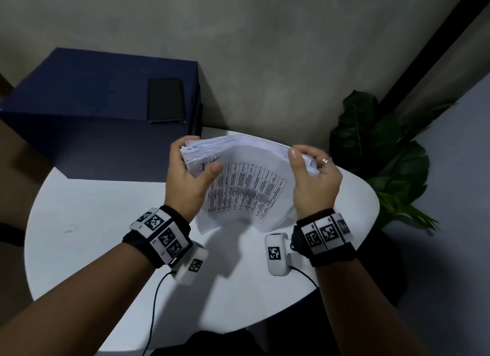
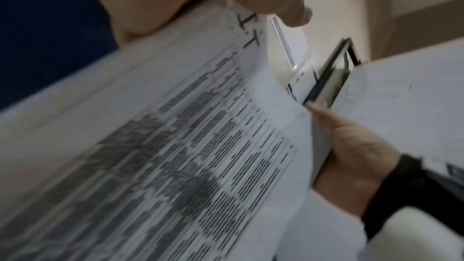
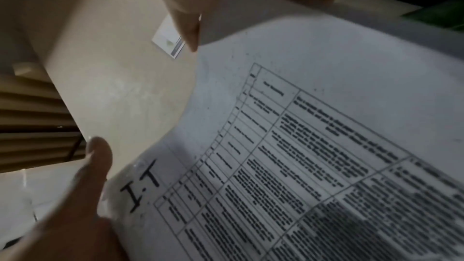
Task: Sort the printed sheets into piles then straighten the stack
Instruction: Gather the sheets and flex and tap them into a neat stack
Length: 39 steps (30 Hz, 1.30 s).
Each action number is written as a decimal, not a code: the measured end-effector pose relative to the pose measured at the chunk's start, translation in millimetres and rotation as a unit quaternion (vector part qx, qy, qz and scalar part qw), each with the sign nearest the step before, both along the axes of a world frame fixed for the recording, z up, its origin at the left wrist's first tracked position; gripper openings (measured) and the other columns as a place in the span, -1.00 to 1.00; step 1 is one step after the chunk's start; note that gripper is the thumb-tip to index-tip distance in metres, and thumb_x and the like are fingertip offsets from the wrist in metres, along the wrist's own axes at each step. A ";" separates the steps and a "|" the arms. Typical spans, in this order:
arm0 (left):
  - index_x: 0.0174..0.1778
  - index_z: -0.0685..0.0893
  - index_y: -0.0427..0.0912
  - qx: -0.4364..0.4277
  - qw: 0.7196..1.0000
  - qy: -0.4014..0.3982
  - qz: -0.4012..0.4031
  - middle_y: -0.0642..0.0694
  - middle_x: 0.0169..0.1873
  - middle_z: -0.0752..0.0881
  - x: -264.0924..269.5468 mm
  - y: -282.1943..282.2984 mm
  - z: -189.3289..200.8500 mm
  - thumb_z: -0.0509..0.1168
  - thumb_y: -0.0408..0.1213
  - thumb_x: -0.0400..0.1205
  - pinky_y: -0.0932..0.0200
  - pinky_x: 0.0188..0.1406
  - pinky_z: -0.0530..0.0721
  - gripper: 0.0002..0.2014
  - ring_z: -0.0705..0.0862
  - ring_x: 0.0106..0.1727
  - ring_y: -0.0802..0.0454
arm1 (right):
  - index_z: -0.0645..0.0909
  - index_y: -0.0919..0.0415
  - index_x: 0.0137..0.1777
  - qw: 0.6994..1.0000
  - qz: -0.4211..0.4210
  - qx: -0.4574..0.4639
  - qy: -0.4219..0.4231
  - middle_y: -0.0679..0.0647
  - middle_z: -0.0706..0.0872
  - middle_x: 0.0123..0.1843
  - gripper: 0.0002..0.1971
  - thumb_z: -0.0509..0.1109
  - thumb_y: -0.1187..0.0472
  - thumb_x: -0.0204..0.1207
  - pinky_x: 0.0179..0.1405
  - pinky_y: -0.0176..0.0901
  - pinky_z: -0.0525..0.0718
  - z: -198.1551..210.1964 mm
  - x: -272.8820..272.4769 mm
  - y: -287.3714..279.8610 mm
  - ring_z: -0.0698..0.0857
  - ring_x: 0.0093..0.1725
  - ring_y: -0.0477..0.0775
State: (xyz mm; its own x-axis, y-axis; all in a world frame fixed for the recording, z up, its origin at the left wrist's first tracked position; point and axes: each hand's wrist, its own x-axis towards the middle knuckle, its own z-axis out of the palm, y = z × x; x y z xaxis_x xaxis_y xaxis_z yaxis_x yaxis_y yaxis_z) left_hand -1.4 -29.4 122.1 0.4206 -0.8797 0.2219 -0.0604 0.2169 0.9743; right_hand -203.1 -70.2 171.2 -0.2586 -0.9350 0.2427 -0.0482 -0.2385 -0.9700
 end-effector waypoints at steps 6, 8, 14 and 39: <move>0.10 0.62 -0.09 -0.020 0.994 -0.018 0.105 0.19 -0.11 0.68 -10.6 -13.6 17.6 0.27 -0.11 0.71 0.22 0.07 0.63 -0.84 0.66 -0.07 0.26 | 0.74 0.17 -0.17 0.997 -0.072 0.009 -0.035 -0.19 0.74 -0.31 -0.90 0.44 0.34 0.54 -0.13 -0.49 0.61 -1.6 5.4 -7.6 0.69 -0.26 -0.37; 0.07 0.67 -0.10 -0.012 0.993 -0.026 0.116 0.20 -0.11 0.69 -10.2 -18.0 19.3 0.25 -0.15 0.71 0.35 0.05 0.60 -0.85 0.65 -0.06 0.33 | 0.74 0.14 -0.18 0.996 -0.083 0.014 -0.033 -0.11 0.75 -0.28 -0.87 0.41 0.34 0.54 -0.13 -0.41 0.61 -2.0 5.3 -8.5 0.69 -0.28 -0.31; 0.36 0.58 -0.04 0.008 0.998 0.026 0.064 0.15 0.17 0.64 -6.4 -25.6 27.0 0.23 -0.05 0.65 0.32 0.31 0.57 -0.63 0.63 0.19 0.31 | 0.50 -0.02 0.27 0.999 0.013 -0.012 -0.038 0.03 0.82 0.00 -0.58 0.50 0.16 0.44 0.35 0.03 0.60 -15.1 -3.7 -5.1 0.72 0.21 0.17; -0.04 0.62 -0.05 0.008 0.998 0.035 -0.056 0.15 -0.22 0.68 13.1 -21.0 8.6 0.38 0.12 0.48 0.22 -0.07 0.62 -0.67 0.65 -0.16 0.17 | 0.73 0.14 -0.19 0.998 -0.038 0.016 -0.056 -0.16 0.75 -0.33 -0.84 0.40 0.38 0.52 -0.09 -0.44 0.59 -11.3 -8.0 -19.1 0.69 -0.24 -0.29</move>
State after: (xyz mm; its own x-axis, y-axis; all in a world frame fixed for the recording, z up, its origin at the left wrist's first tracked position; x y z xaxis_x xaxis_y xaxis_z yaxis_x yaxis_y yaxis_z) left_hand 11.7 -50.3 130.7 0.3338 -0.9253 0.1798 0.0322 0.2018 0.9789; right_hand -211.2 -89.4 159.9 -0.3535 -0.9180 0.1795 0.0439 -0.2080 -0.9771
